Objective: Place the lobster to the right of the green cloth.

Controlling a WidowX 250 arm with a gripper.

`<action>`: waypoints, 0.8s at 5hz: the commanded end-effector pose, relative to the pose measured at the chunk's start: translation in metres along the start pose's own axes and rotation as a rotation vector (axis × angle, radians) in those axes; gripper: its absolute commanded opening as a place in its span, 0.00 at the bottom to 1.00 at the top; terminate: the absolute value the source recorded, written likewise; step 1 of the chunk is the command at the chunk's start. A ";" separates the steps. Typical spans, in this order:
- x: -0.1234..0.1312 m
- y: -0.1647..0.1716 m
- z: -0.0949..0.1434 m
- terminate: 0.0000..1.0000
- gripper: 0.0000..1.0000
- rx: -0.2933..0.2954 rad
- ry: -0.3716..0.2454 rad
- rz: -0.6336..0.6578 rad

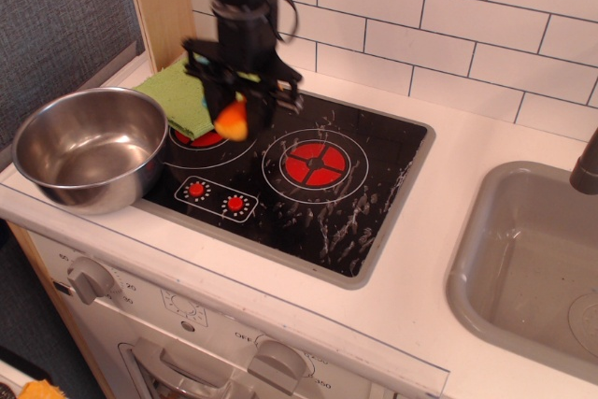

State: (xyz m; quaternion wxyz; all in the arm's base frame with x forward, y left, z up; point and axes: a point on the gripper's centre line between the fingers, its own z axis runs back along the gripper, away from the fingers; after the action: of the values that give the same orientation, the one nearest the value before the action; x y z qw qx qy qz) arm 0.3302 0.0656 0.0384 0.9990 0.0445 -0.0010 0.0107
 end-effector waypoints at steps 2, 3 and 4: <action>0.032 -0.013 -0.025 0.00 0.00 0.063 -0.040 -0.042; 0.031 -0.009 -0.021 0.00 0.00 0.041 -0.063 -0.044; 0.026 -0.005 -0.012 0.00 1.00 -0.022 -0.093 -0.065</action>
State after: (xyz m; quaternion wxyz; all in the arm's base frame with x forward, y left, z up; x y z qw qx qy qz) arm 0.3564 0.0633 0.0087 0.9993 0.0260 -0.0207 -0.0174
